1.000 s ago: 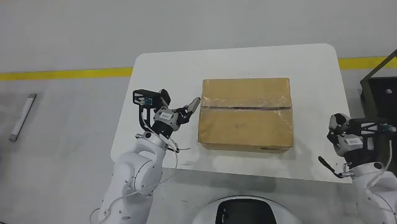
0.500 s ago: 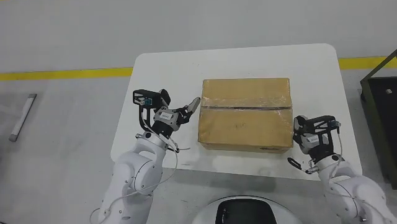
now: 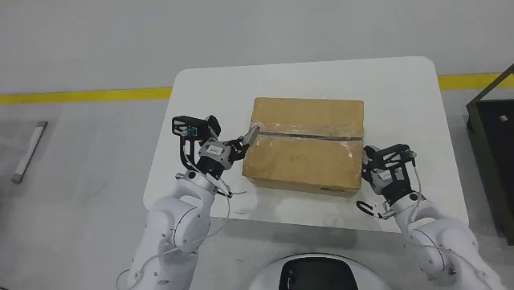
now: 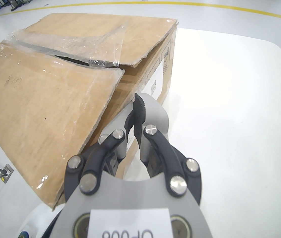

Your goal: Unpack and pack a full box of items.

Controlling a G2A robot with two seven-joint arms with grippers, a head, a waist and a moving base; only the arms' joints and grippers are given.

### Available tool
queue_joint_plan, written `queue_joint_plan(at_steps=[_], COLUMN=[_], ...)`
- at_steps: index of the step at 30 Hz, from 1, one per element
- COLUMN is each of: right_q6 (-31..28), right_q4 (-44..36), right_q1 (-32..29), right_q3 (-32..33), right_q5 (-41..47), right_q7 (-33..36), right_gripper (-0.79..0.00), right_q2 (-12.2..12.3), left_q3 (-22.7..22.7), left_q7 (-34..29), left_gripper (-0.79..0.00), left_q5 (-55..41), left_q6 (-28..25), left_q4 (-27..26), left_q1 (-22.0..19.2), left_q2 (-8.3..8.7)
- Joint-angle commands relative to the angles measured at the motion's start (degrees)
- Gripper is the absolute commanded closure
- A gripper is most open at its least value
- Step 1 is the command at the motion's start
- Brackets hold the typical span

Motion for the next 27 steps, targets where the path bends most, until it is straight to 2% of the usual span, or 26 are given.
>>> queue_joint_plan(at_steps=[1, 7, 13, 27], right_q6=[0.80, 1.07, 1.79, 4.15], right_q4=[-0.64, -3.85, -6.82, -14.14], right_q1=[-0.80, -3.74, -7.30, -16.14], right_q3=[0.98, 5.78, 10.58, 16.57], right_q5=[0.85, 1.32, 1.50, 5.64], right_q7=[-0.13, -0.48, -0.78, -2.11], right_gripper=[0.000, 0.000, 0.000, 0.000], right_q2=[0.05, 0.51, 0.84, 0.76], left_q3=[1.37, 6.32, 12.52, 12.52], left_q7=[-0.42, -5.18, -5.94, -5.94], left_gripper=[-0.785, -0.785, -0.785, -0.785], left_q5=[1.43, 2.58, 2.58, 2.58], left_q6=[-2.81, -6.31, -8.75, -8.75], left_q4=[-0.71, -0.99, 0.53, 0.53], left_q1=[0.01, -3.38, -7.26, -7.26], left_q2=[0.05, -0.28, -1.13, -1.13])
